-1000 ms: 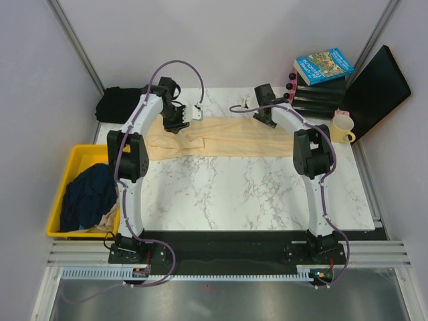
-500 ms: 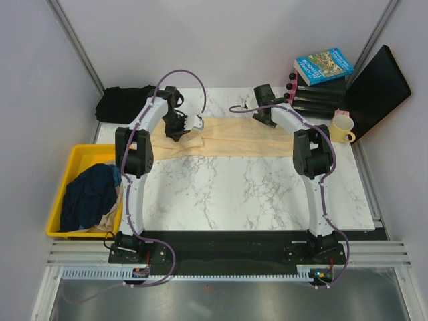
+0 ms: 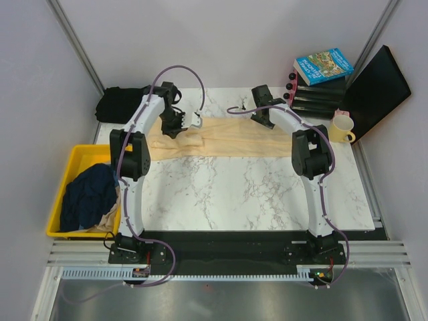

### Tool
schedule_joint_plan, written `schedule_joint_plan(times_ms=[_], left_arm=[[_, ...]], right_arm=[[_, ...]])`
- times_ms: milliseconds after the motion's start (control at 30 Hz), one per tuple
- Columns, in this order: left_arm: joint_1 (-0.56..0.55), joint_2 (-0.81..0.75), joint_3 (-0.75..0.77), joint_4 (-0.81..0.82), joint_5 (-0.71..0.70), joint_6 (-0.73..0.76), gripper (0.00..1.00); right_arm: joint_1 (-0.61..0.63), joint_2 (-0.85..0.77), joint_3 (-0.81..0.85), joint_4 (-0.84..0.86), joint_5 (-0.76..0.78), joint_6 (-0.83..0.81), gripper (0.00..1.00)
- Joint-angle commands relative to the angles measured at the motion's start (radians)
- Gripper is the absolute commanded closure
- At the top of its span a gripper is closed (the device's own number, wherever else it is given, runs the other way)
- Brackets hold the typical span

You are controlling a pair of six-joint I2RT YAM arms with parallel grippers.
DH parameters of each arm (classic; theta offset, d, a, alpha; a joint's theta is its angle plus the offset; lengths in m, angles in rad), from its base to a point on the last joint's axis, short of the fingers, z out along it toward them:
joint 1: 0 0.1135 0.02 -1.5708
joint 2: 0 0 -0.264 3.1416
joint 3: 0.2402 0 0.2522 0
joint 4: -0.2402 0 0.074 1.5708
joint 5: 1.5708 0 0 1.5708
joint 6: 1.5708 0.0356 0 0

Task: Fold and stack the t-shirts
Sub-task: Fold the other side of the tshirt into a rectangle

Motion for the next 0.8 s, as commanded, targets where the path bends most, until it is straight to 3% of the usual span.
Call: schedule_joint_plan(times_ms=[0, 333, 467, 767], left_arm=[[0.004, -0.087, 0.002, -0.069, -0.023, 0.030, 0.98], [-0.009, -0.089, 0.031, -0.280, 0.026, 0.065, 0.96], [-0.020, -0.136, -0.049, -0.280, 0.040, 0.122, 0.96], [-0.051, -0.184, -0.072, -0.279, 0.109, 0.109, 0.98]], right_arm=[[0.003, -0.036, 0.038, -0.001, -0.015, -0.007, 0.44], [0.013, -0.032, 0.038, -0.012, -0.021, -0.030, 0.44], [0.014, -0.032, 0.037, -0.014, -0.021, -0.044, 0.44], [0.017, -0.038, 0.026, -0.018, -0.018, -0.038, 0.44]])
